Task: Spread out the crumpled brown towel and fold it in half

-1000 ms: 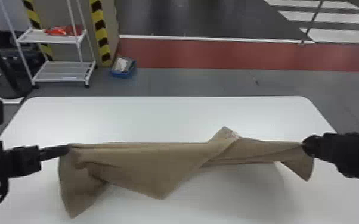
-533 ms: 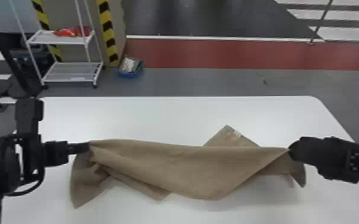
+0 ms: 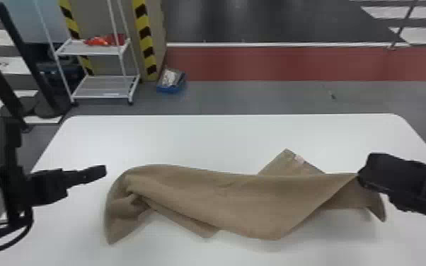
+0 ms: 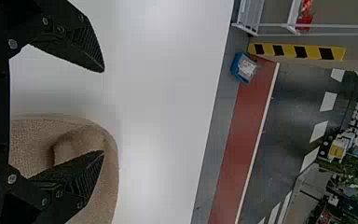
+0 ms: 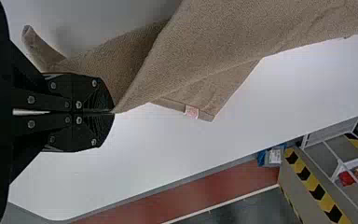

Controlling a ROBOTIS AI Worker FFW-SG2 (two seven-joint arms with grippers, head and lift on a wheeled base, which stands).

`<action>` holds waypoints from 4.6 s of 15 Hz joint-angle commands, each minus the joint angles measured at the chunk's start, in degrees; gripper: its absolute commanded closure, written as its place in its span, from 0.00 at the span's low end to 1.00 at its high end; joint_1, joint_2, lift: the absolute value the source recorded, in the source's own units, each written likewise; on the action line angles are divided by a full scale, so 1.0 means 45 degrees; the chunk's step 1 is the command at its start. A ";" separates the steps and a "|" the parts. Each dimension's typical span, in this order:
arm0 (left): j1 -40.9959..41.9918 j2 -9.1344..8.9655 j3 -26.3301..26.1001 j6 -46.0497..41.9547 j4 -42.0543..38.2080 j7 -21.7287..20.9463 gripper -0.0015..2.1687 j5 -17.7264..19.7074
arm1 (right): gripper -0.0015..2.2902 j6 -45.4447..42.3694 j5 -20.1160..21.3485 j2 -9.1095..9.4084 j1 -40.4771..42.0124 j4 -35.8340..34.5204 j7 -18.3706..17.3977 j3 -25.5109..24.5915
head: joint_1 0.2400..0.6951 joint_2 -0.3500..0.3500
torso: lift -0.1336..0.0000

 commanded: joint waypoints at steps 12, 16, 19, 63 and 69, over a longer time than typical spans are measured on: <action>0.2158 -0.0191 -0.0535 -0.0341 -0.1078 -0.0383 0.02 0.0240 | 0.02 0.8244 -0.4405 0.0285 -0.0729 -0.0024 0.0150 -0.1761 | 1.00 0.40 | 0.07; 0.2724 -0.0425 -0.0711 -0.0341 -0.1683 -0.0383 0.02 0.0260 | 0.02 1.1486 -0.6807 0.0695 -0.2077 -0.0219 -0.0710 -0.3050 | 1.00 0.36 | 0.07; 0.3310 -0.0660 -0.0906 -0.0380 -0.2347 -0.0930 0.05 0.0260 | 0.02 1.2541 -0.8897 0.0773 -0.3190 0.0992 -0.2272 -0.5296 | 1.00 0.30 | 0.07; -0.1807 -0.0425 0.1203 0.2277 -0.3070 -0.8117 0.87 -0.3607 | 0.02 1.5080 -1.1045 -0.0106 -0.2428 -0.0415 -0.2018 -0.9515 | 1.00 0.05 | 0.07; -0.4678 0.0961 0.0324 0.2565 -0.0081 -0.8547 0.87 -0.4154 | 0.02 1.5119 -1.0479 0.0129 -0.2526 -0.0415 -0.2018 -0.8792 | 1.00 0.08 | 0.07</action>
